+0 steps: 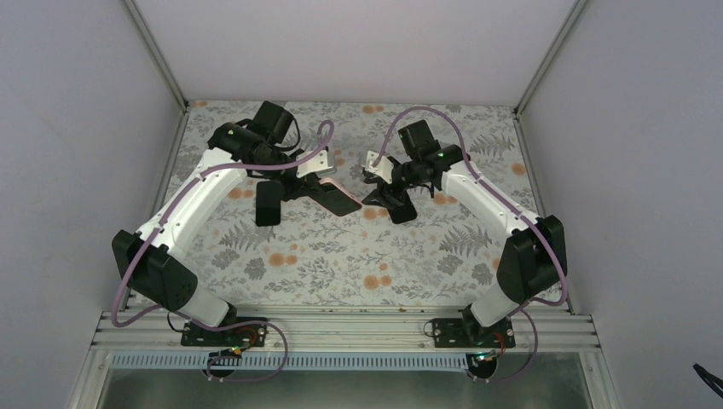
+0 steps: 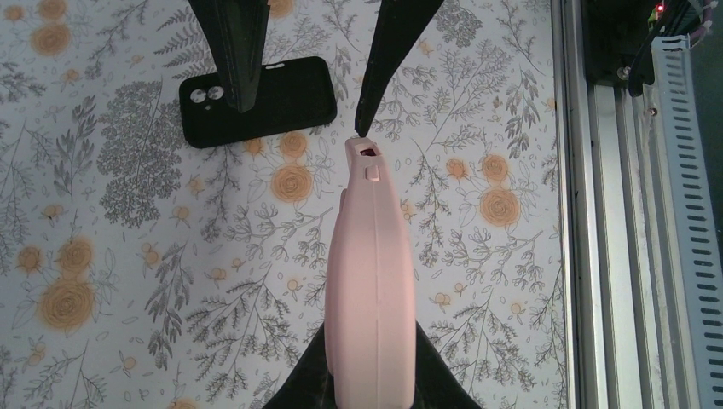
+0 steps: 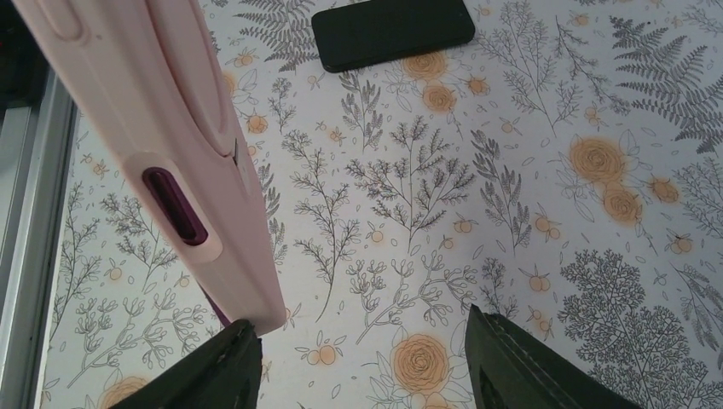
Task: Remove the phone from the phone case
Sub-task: Remove the phone case from the phone.
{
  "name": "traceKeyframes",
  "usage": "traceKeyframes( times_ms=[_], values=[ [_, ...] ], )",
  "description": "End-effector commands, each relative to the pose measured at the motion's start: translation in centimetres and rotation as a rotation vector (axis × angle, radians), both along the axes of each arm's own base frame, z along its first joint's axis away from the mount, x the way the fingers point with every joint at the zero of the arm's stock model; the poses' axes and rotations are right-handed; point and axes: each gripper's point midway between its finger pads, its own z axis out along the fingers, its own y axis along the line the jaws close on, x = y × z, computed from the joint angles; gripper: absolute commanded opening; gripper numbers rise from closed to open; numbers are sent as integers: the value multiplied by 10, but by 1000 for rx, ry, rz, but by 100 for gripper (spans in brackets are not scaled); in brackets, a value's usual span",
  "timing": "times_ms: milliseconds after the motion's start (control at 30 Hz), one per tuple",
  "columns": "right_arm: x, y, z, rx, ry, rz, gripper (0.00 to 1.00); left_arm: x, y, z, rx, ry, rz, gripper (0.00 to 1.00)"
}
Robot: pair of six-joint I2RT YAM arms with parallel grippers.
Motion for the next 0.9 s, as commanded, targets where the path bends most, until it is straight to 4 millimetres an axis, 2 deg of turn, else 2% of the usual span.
traceKeyframes(
  times_ms=[0,333,700,867],
  values=[
    [-9,6,7,31,10,50,62,4,-7,23,-69,-70,-10,2],
    [-11,6,6,28,11,55,62,6,-6,23,-63,-75,-8,2],
    [1,11,-4,7,13,41,62,3,-9,28,-88,-69,-21,2],
    [13,12,-4,8,-17,7,61,-2,-11,28,-98,-51,-41,2]
  ],
)
